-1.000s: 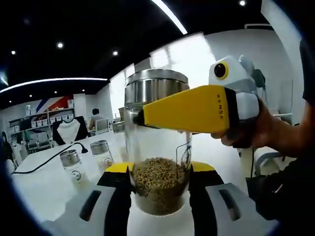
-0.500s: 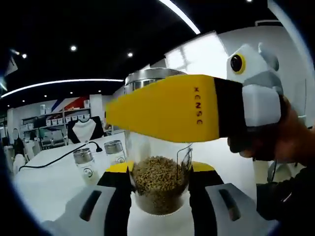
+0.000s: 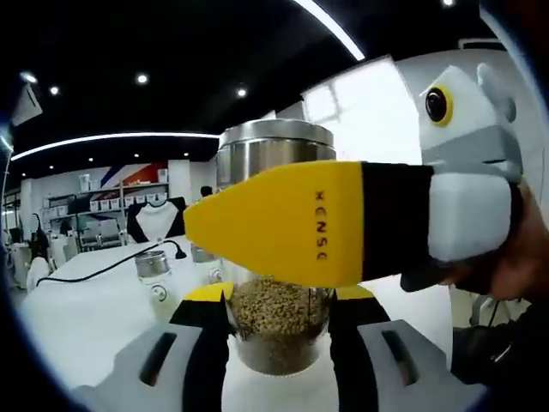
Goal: Rotate the seasoning bottle until the label or dispensing opening points toward the visible target arrow and the bottle remains upright within the marked orientation range
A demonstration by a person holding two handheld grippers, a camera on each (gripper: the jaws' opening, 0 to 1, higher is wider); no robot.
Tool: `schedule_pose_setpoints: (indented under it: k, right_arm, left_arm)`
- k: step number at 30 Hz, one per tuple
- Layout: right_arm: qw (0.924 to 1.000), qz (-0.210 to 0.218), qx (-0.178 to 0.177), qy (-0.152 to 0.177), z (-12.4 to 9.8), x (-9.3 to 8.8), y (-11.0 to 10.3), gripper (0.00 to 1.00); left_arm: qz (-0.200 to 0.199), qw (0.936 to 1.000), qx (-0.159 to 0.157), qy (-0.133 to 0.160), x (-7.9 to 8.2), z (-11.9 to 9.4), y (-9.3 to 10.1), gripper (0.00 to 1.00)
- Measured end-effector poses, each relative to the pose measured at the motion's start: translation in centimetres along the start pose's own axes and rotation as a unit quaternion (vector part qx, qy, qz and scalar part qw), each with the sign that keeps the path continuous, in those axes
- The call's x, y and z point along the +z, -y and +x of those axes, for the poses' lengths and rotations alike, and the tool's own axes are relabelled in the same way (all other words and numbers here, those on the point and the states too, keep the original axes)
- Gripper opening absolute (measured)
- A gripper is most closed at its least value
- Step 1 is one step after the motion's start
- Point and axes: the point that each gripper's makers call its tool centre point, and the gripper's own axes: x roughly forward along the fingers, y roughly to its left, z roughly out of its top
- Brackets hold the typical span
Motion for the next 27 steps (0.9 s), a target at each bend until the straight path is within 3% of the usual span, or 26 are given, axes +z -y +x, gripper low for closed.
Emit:
schedule_pose_setpoints:
  k: [3, 9, 21, 27]
  right_arm:
    - [0.9997, 0.016, 0.0, 0.018, -0.3, 0.3, 0.5, 0.39]
    - [0.9992, 0.033, 0.016, 0.013, 0.0, 0.6, 1.2, 0.39]
    - [0.9992, 0.038, 0.009, -0.009, 0.3, 0.0, 3.2, 0.39]
    - [0.9995, 0.029, 0.0, -0.013, 0.5, 0.2, 4.6, 0.39]
  left_arm:
    - [0.008, 0.9994, -0.034, 0.006, 0.2, 0.1, 0.6, 0.46]
    - [-0.014, 0.9986, -0.052, -0.004, -0.3, 0.1, 0.3, 0.47]
    - [-0.033, 0.998, -0.053, -0.01, -0.5, -0.4, -1.0, 0.62]
    - [-0.023, 0.9983, -0.05, -0.02, -1.0, -0.5, -1.4, 0.7]
